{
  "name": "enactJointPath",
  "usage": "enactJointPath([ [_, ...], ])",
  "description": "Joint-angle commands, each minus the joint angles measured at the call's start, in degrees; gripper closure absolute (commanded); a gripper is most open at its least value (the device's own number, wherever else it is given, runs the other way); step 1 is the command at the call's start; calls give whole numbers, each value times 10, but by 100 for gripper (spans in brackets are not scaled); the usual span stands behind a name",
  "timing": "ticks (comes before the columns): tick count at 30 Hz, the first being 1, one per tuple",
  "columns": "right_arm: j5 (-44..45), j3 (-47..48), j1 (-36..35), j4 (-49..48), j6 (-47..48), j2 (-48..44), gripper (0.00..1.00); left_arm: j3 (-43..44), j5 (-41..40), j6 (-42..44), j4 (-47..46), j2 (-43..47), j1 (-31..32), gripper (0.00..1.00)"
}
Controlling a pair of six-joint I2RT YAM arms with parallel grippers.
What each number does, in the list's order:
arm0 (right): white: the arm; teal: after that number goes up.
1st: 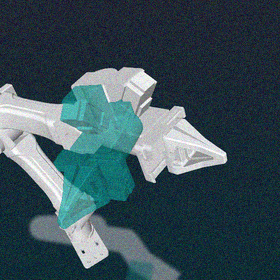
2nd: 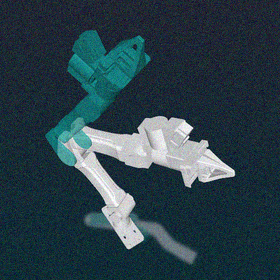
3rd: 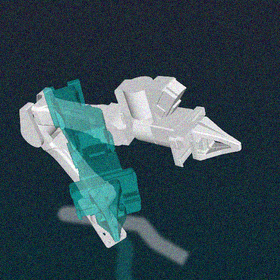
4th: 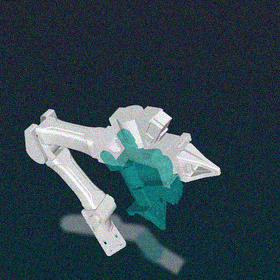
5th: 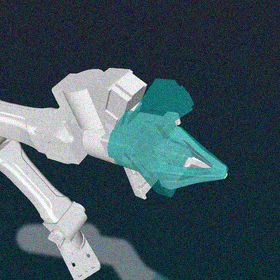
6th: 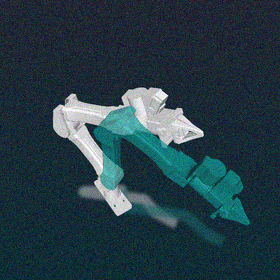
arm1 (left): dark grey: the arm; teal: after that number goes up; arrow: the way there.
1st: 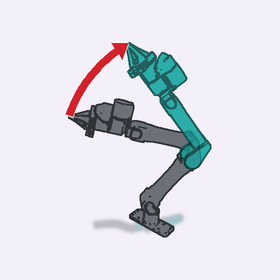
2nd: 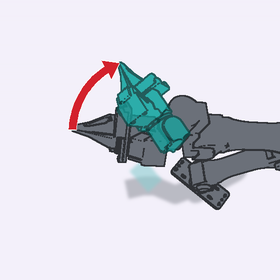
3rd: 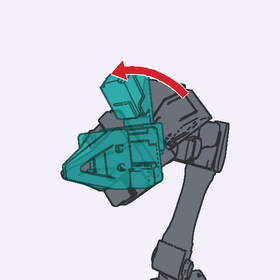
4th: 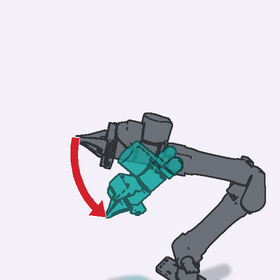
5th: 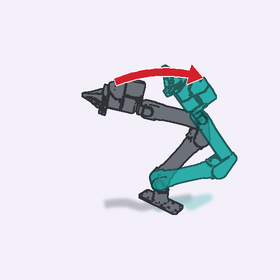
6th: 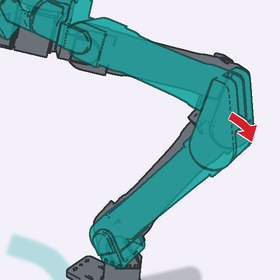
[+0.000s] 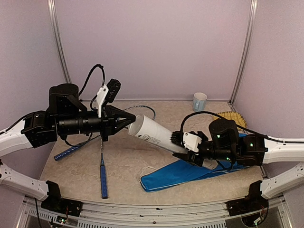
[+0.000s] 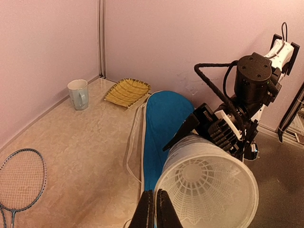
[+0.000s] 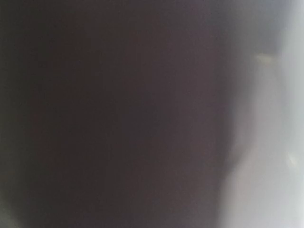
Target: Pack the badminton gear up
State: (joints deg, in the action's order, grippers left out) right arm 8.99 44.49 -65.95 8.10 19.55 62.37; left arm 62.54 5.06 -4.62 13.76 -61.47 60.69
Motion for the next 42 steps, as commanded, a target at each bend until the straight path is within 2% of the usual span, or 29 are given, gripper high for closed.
enactJointPath([
  [1,2,18,-6,-37,-15,-5,56,15,-32,10,-1,-12,18,100],
  [10,11,20,-6,-55,-43,-15,57,13,-91,22,-2,-34,41,99],
  [13,10,20,-6,-56,-47,-15,58,17,-92,23,0,-39,41,83],
  [22,6,17,-6,-63,-48,-13,58,17,-70,23,6,-53,42,64],
  [27,4,21,-5,-77,-56,-12,58,11,6,23,8,-59,23,60],
  [31,9,36,-4,-83,-72,-4,58,22,26,39,29,-78,24,54],
  [34,-6,43,-4,-95,-81,2,58,9,39,33,11,-81,19,50],
  [39,-27,32,-4,-117,-74,-9,58,-15,126,-7,-19,-73,-65,48],
  [42,-32,24,-5,-118,-71,-21,58,-30,150,-13,-26,-59,-102,48],
])
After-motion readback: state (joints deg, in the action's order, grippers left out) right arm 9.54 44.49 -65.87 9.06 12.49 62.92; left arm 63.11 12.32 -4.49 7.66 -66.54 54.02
